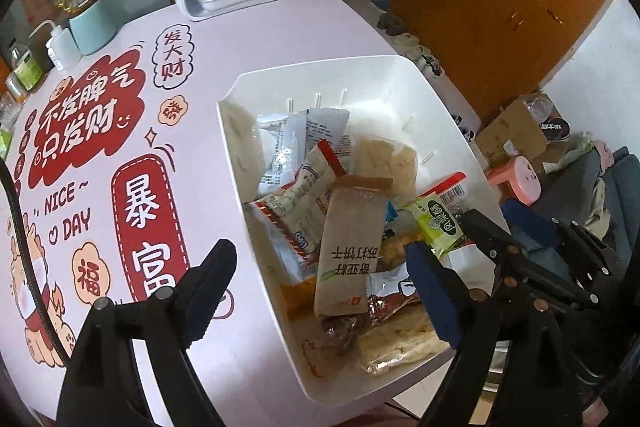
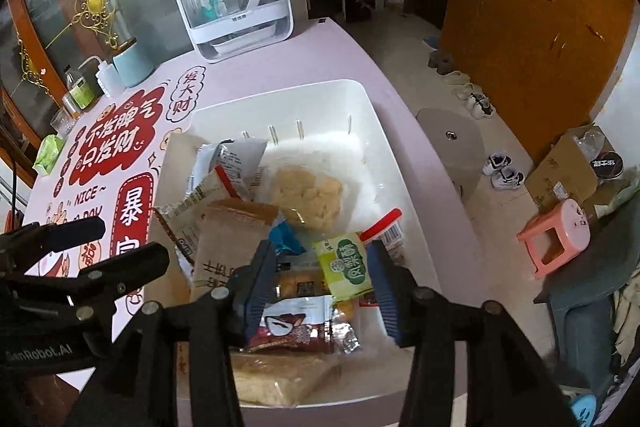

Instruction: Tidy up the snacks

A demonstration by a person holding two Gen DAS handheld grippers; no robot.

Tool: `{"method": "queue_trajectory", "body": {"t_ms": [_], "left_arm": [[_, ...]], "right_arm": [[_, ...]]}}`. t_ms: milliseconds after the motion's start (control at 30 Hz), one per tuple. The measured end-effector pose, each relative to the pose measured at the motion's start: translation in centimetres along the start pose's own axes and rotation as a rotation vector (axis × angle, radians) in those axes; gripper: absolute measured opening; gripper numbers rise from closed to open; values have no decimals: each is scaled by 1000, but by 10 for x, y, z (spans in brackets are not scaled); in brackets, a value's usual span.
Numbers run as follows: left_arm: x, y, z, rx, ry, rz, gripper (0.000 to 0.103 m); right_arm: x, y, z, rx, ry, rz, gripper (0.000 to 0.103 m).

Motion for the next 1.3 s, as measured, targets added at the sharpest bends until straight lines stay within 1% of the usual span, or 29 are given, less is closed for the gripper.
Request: {"method": "queue_trajectory", "body": {"t_ms": [233,533,667,733,933,1133,1300], "left_arm": [[19,10,-12,7,-30,34,86],[45,24,-51,61,-108,63,86],[70,25,-77,89,-157,115,86],[82,25,-90,105,-172,141,86],[123,26,-145,174,-209,208,86],[158,30,-193,217,-255,271,86],[181,35,-230,255,-293,297,86]], "right_arm": [[7,-2,-14,25,-34,18,48],[15,-10,-52,64,-95,43,48],[31,-17,-87,139,-92,89,48],[39,-21,-104,153,-107,105,49],[59,-34,-155,157,-179,134,49],[79,-43,-211,191,-205,159,48],[91,-47,-244,203,-225,175,49]]}}
Point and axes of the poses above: each gripper's, at about its wrist camera, not at the fingertips, and x roughly against the way its jaws point, z to its right, y to its underside, the point moved 6 cm from there along -x, roughly the way its jaws point, and after that the axes turned 12 degrees about x, right-handed, at the moved point
